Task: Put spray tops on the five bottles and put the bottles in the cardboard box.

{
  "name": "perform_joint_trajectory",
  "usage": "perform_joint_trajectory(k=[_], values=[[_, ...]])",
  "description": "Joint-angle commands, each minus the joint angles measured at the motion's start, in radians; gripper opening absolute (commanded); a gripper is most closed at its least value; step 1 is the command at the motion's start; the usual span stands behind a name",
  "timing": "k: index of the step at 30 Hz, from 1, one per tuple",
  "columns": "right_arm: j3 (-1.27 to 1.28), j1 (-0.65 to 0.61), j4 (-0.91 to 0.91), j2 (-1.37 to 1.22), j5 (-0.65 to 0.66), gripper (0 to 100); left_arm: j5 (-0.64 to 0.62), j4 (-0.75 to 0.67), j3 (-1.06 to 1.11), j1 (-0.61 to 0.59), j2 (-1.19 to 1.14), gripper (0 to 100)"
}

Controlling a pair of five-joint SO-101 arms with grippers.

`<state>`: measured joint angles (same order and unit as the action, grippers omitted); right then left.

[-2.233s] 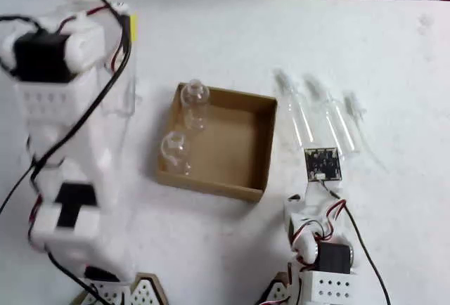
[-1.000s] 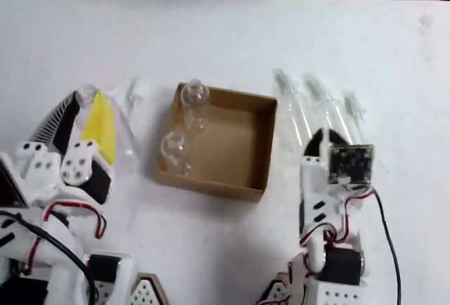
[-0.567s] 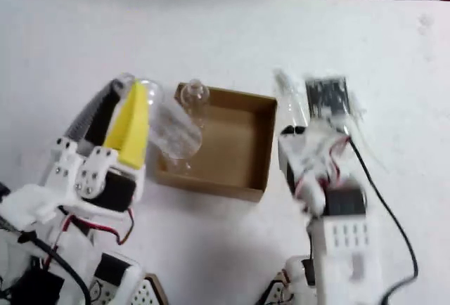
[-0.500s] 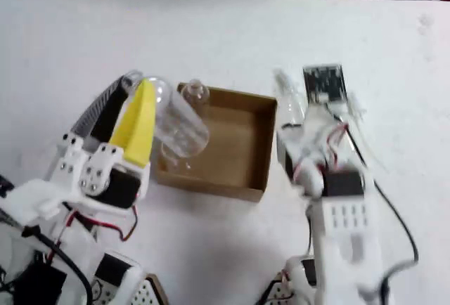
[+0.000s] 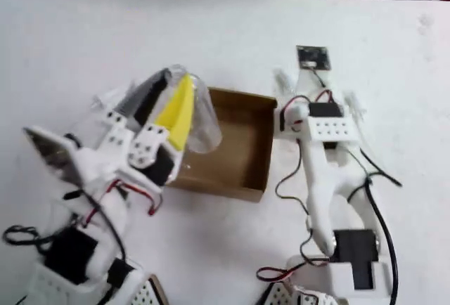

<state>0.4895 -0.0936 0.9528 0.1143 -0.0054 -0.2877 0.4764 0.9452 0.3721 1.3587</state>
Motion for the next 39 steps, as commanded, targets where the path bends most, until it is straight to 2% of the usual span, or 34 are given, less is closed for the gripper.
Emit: perform_joint_trajectory(k=[1, 7, 12, 19, 22, 25, 28, 34, 39], values=[[-0.051, -0.084, -0.024, -0.036, -0.009, 1.6, 0.037, -0.158, 0.123, 0.025, 0.05, 2], [-0.055, -0.145, -0.097, -0.05, 0.021, 1.6, 0.124, -0.331, 0.313, 0.018, 0.139, 2], [-0.052, -0.197, -0.122, -0.056, 0.071, 1.6, 0.155, -0.338, 0.394, 0.018, 0.202, 2], [-0.049, -0.197, -0.116, -0.036, 0.11, 1.6, 0.155, -0.345, 0.402, 0.016, 0.174, 2], [-0.048, -0.188, -0.102, -0.001, 0.13, 1.6, 0.15, -0.347, 0.399, -0.035, 0.127, 2], [-0.048, -0.139, -0.051, 0.067, 0.13, 1.6, 0.149, -0.377, 0.404, -0.084, 0.07, 2], [-0.046, -0.104, 0.013, 0.174, 0.13, 1.6, 0.149, -0.396, 0.404, -0.082, 0.022, 2], [-0.046, -0.097, 0.159, 0.429, 0.14, 1.6, 0.152, -0.394, 0.405, -0.05, -0.001, 2], [-0.064, -0.107, 0.182, 0.659, 0.141, 1.9, 0.152, -0.4, 0.423, -0.038, 0.002, 2]])
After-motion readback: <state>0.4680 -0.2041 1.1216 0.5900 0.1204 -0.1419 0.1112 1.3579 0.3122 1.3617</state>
